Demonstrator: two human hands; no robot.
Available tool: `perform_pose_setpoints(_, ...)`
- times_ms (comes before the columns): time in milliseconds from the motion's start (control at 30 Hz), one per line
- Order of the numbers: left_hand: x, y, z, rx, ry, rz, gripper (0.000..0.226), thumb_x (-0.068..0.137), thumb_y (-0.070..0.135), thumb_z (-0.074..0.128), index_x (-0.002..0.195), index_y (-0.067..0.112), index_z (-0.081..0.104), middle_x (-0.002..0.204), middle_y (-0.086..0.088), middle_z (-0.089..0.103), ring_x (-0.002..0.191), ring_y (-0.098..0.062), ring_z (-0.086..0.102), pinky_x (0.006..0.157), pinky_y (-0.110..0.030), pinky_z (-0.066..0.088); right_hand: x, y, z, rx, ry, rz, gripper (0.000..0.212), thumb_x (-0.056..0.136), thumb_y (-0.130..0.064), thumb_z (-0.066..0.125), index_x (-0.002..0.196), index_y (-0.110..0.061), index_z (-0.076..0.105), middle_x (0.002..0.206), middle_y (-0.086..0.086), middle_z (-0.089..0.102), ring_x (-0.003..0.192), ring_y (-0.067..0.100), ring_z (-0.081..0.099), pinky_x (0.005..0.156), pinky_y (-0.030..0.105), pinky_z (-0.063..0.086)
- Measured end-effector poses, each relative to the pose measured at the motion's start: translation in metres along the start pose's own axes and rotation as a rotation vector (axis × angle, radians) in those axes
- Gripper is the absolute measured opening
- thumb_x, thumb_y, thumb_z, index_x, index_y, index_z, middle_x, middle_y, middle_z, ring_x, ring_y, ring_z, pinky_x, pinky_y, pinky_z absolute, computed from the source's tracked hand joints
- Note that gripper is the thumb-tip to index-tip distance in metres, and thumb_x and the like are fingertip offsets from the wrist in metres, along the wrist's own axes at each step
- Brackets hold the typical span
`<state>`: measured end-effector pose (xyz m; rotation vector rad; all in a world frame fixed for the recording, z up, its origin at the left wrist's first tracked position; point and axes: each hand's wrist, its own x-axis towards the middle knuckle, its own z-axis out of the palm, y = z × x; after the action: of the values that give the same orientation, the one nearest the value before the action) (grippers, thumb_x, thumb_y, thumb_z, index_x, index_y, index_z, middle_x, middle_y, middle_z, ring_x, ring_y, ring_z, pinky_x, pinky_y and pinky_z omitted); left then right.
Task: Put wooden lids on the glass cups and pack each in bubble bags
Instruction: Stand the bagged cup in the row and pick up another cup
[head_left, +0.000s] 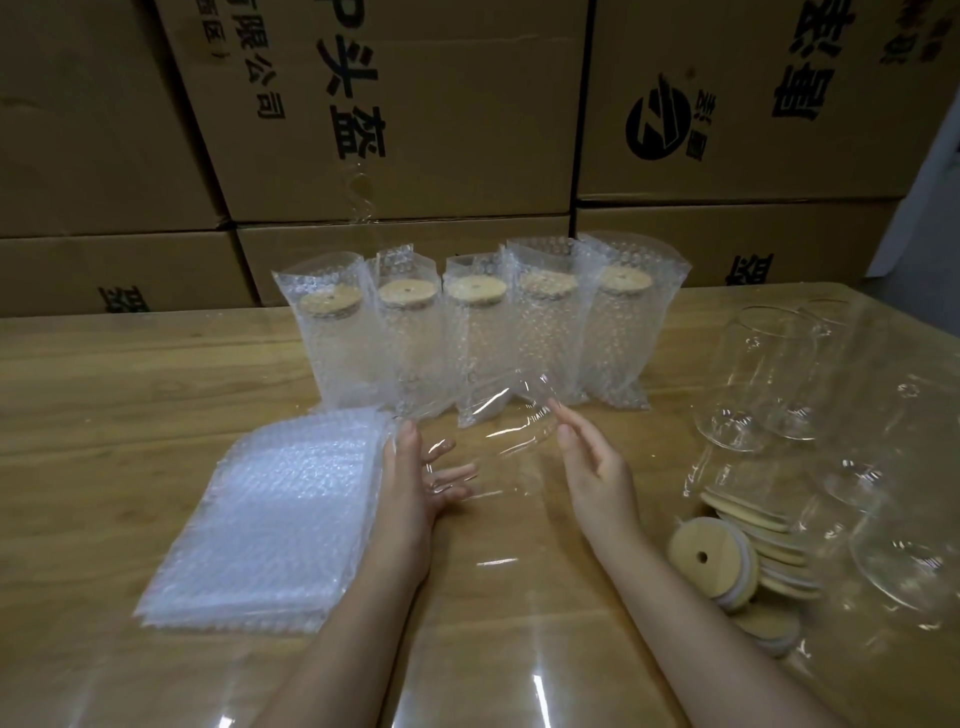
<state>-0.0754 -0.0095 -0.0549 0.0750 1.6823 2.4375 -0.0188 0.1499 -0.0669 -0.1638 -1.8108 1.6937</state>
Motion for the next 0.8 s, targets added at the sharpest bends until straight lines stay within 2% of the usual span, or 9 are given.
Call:
perform_pose_setpoints(100, 0.000, 0.001, 0.001, 0.007, 0.006, -0.016, 0.076, 0.078, 0.065, 0.056, 0.137, 0.019, 0.041, 0.111, -0.014, 0.064, 0.067, -0.023, 0.071, 0.043, -0.022, 0.048, 0.001, 0.003, 0.001, 0.003, -0.039, 0.016, 0.031, 0.099, -0.017, 0.047, 0.128, -0.018, 0.058, 0.125, -0.014, 0.060, 0.121, 0.000, 0.054, 0.102, 0.013, 0.038)
perform_pose_setpoints(167, 0.002, 0.000, 0.001, 0.026, 0.033, 0.000, 0.076, 0.076, 0.066, 0.051, 0.133, 0.017, 0.043, 0.104, -0.012, 0.065, 0.051, -0.019, 0.063, 0.037, -0.020, 0.040, 0.001, 0.003, 0.001, -0.011, -0.049, 0.013, 0.034, 0.100, -0.018, 0.045, 0.132, -0.015, 0.056, 0.130, -0.010, 0.059, 0.124, 0.002, 0.051, 0.106, 0.017, 0.036)
perform_pose_setpoints(300, 0.006, -0.004, 0.001, 0.097, 0.061, 0.049, 0.078, 0.074, 0.069, 0.043, 0.130, 0.015, 0.045, 0.101, -0.008, 0.066, 0.037, -0.010, 0.046, 0.033, -0.018, 0.029, 0.001, 0.004, 0.000, -0.059, -0.046, -0.003, 0.033, 0.101, -0.019, 0.043, 0.131, -0.016, 0.057, 0.127, -0.013, 0.060, 0.121, -0.004, 0.052, 0.101, 0.011, 0.036)
perform_pose_setpoints(433, 0.002, -0.004, 0.001, 0.152, 0.057, 0.093, 0.081, 0.063, 0.079, 0.046, 0.120, 0.021, 0.045, 0.106, -0.006, 0.065, 0.042, -0.009, 0.051, 0.036, -0.018, 0.033, 0.003, 0.006, -0.002, -0.078, 0.000, 0.012, 0.026, 0.100, -0.015, 0.048, 0.117, -0.027, 0.064, 0.109, -0.025, 0.065, 0.108, -0.009, 0.058, 0.089, 0.005, 0.039)
perform_pose_setpoints(533, -0.001, -0.005, 0.003, 0.234, 0.050, 0.127, 0.088, 0.061, 0.079, 0.044, 0.129, 0.023, 0.040, 0.110, 0.001, 0.060, 0.048, -0.007, 0.056, 0.041, -0.019, 0.040, 0.004, 0.008, -0.001, -0.062, 0.047, 0.022, 0.028, 0.098, -0.011, 0.051, 0.104, -0.034, 0.066, 0.097, -0.024, 0.068, 0.097, -0.011, 0.061, 0.079, 0.004, 0.041)
perform_pose_setpoints(633, -0.001, -0.008, 0.005, 0.289, 0.061, 0.197, 0.096, 0.061, 0.077, 0.044, 0.139, 0.022, 0.033, 0.101, 0.006, 0.059, 0.046, -0.007, 0.055, 0.049, -0.019, 0.048, 0.004, 0.008, 0.001, -0.014, 0.043, 0.030, 0.030, 0.100, -0.011, 0.046, 0.103, -0.036, 0.063, 0.105, -0.021, 0.068, 0.106, -0.005, 0.060, 0.088, 0.008, 0.041)
perform_pose_setpoints(733, -0.003, -0.009, 0.006, 0.332, 0.059, 0.249, 0.090, 0.070, 0.072, 0.046, 0.142, 0.022, 0.028, 0.112, -0.004, 0.058, 0.045, -0.005, 0.053, 0.058, -0.020, 0.054, 0.003, 0.006, 0.001, 0.029, 0.023, 0.023, 0.030, 0.102, -0.015, 0.041, 0.111, -0.036, 0.059, 0.116, -0.021, 0.065, 0.118, -0.002, 0.055, 0.097, 0.011, 0.039)
perform_pose_setpoints(767, -0.004, -0.010, 0.005, 0.349, 0.049, 0.258, 0.086, 0.073, 0.069, 0.047, 0.143, 0.023, 0.027, 0.121, -0.013, 0.056, 0.054, -0.007, 0.060, 0.059, -0.021, 0.054, 0.003, 0.005, 0.000, 0.017, 0.013, 0.005, 0.030, 0.103, -0.016, 0.040, 0.114, -0.037, 0.059, 0.119, -0.024, 0.063, 0.120, -0.003, 0.053, 0.097, 0.009, 0.038)
perform_pose_setpoints(800, -0.005, -0.010, 0.004, 0.370, 0.042, 0.263, 0.085, 0.073, 0.069, 0.047, 0.143, 0.025, 0.025, 0.130, -0.021, 0.049, 0.073, -0.015, 0.067, 0.059, -0.021, 0.054, 0.002, 0.004, -0.001, 0.005, -0.001, -0.007, 0.031, 0.102, -0.018, 0.040, 0.117, -0.039, 0.058, 0.122, -0.025, 0.061, 0.121, -0.004, 0.050, 0.097, 0.007, 0.036)
